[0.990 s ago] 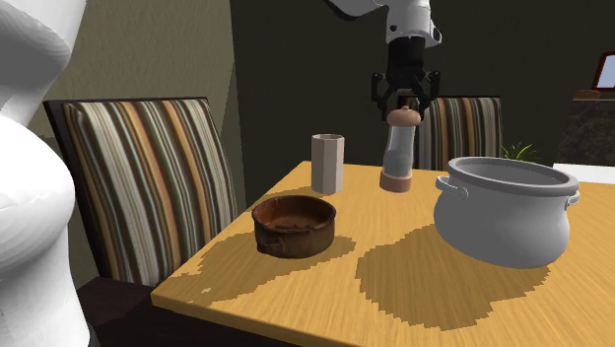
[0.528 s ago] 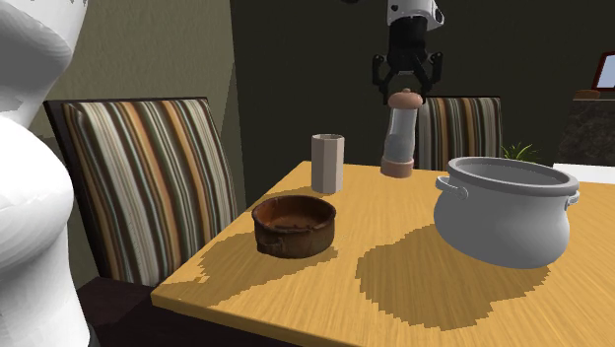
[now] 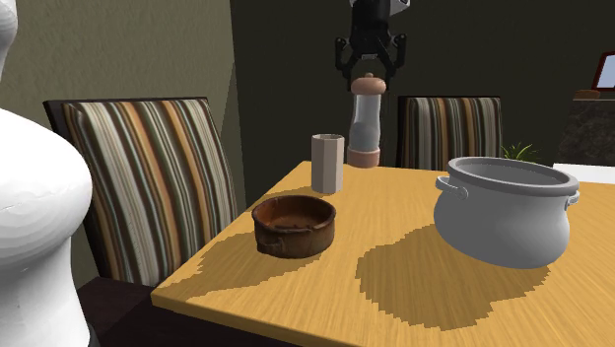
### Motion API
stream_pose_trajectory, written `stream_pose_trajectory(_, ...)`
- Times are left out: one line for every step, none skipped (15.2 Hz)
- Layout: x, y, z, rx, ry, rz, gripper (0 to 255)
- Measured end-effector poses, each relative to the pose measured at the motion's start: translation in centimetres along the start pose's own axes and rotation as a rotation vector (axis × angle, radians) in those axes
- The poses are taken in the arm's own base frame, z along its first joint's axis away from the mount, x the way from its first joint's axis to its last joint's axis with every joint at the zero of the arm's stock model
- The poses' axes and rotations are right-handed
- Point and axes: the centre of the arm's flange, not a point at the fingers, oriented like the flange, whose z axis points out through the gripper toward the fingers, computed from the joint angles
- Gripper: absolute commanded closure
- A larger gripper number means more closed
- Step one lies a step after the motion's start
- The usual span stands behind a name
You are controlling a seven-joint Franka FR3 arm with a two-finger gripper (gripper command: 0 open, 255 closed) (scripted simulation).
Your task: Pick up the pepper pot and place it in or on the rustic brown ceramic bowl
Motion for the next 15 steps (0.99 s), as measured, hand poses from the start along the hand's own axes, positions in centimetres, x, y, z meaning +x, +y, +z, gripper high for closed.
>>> stream_pose_trajectory(-0.6,-1.1,-0.2,0.000,0.000,0.000,255)
stream_pose_trajectory(-1.0,-2.4,-0.6,0.000,0.000,-0.001,255)
stream_pose_trajectory(-1.6,-3.5,-1.1,0.000,0.000,0.000,255)
stream_pose_trajectory(-2.2,-4.6,-1.2,0.000,0.001,0.000,255)
stream_pose_trajectory(-2.8,-5.7,-1.5,0.000,0.000,-0.001,255)
stream_pose_trajectory(-3.4,-7.0,-1.8,0.000,0.000,-0.001,255)
stream_pose_trajectory(-4.0,-8.2,-2.1,0.000,0.000,-0.001,255)
stream_pose_trajectory(-4.6,-9.2,-2.3,0.000,0.000,-0.001,255)
stream_pose_trajectory(-5.1,-10.2,-2.6,0.000,0.000,0.000,255)
stream_pose_trajectory(-5.6,-11.4,-3.0,0.001,0.000,-0.001,255)
stream_pose_trajectory(-6.1,-12.6,-3.6,0.000,0.001,-0.001,255)
stream_pose_trajectory(-6.7,-13.4,-3.8,0.000,0.001,0.000,255)
stream_pose_trajectory(-6.8,-14.0,-3.5,0.000,0.000,0.000,255)
stream_pose_trajectory(-6.8,-14.2,-3.1,0.000,0.000,0.000,255)
stream_pose_trajectory(-6.8,-14.3,-2.6,0.000,0.000,0.000,255)
